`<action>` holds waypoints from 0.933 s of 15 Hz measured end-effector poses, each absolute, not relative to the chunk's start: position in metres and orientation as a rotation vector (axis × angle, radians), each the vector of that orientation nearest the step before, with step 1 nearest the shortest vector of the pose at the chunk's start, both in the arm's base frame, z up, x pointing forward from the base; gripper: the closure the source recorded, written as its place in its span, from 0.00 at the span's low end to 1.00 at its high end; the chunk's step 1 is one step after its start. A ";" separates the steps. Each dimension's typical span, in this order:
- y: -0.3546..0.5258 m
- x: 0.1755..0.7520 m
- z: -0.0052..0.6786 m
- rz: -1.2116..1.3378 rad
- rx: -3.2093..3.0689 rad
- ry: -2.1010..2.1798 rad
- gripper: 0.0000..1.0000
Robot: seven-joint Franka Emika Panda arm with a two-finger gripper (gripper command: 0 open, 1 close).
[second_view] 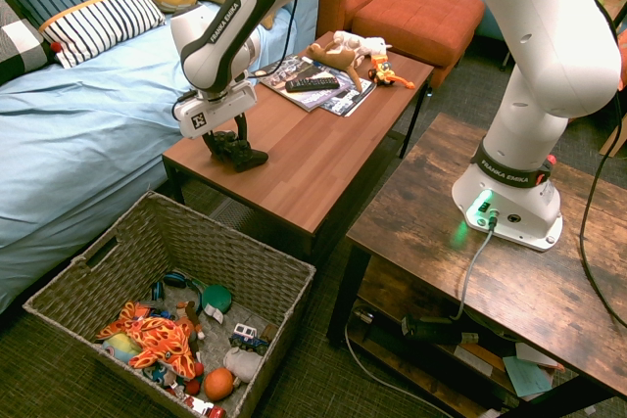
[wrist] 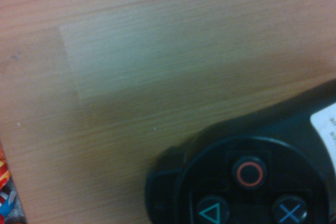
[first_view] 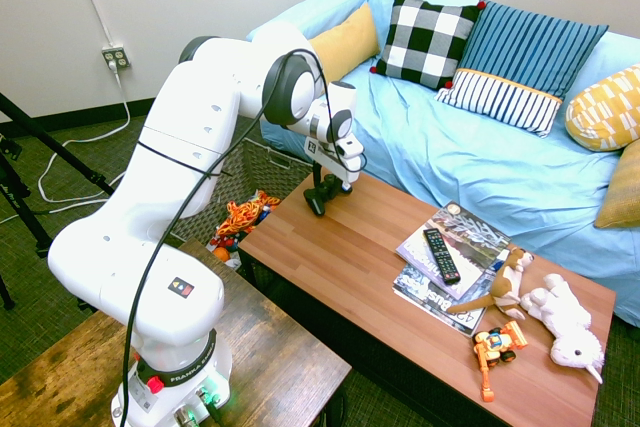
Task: Put the gamepad in the basket
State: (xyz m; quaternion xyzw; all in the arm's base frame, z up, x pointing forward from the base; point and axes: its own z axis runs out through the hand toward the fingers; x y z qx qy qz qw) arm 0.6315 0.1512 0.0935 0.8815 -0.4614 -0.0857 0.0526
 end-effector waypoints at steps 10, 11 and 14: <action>0.216 0.624 0.234 -0.088 2.855 -1.187 1.00; 0.239 0.614 0.250 -0.061 2.862 -1.134 1.00; 0.323 0.580 0.259 0.010 2.869 -0.977 1.00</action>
